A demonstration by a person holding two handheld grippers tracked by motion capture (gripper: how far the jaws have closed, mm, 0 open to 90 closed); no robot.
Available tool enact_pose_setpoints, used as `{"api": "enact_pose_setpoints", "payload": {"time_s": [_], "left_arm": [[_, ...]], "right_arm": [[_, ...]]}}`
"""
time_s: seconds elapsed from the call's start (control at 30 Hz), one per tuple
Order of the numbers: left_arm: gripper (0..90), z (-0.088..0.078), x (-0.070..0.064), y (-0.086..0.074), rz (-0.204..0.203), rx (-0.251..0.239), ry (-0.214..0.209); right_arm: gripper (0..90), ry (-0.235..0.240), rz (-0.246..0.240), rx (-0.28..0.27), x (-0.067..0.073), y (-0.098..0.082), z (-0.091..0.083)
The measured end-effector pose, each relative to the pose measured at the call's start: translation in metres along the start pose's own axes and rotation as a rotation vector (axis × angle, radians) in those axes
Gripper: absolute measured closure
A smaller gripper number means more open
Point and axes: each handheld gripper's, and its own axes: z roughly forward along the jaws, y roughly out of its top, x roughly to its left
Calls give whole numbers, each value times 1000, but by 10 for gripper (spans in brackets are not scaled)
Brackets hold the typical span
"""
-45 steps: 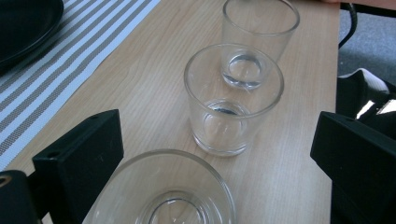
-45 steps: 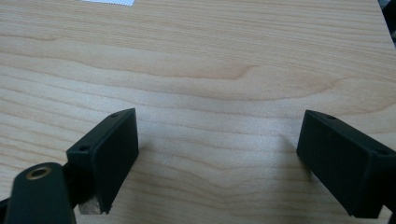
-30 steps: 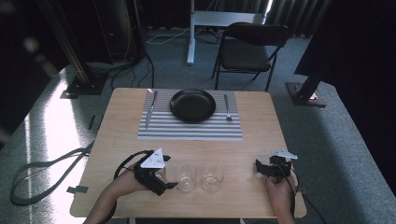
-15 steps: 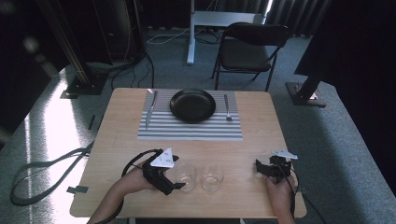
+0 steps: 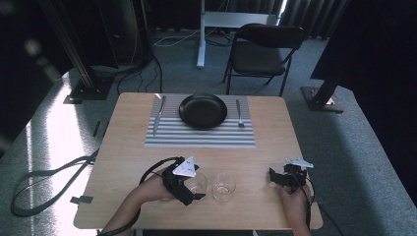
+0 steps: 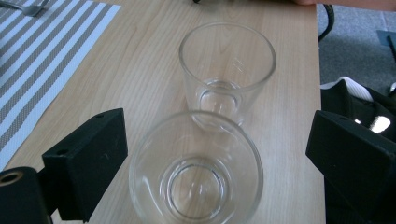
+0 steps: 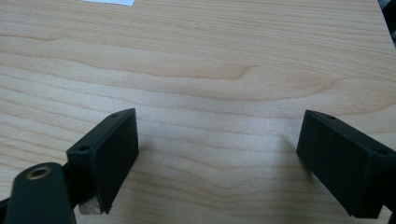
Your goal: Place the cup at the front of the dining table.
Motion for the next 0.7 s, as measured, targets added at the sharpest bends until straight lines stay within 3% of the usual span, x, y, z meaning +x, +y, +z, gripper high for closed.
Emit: {"api": "enact_pose_setpoints", "payload": {"time_s": [0.37,0.7], "left_arm": [[58,17,-3,14,12,20,-25],[58,35,-4,29,24,70,-41]], "right_arm": [[121,0,0,0,0,0,0],[122,0,0,0,0,0,0]]}}
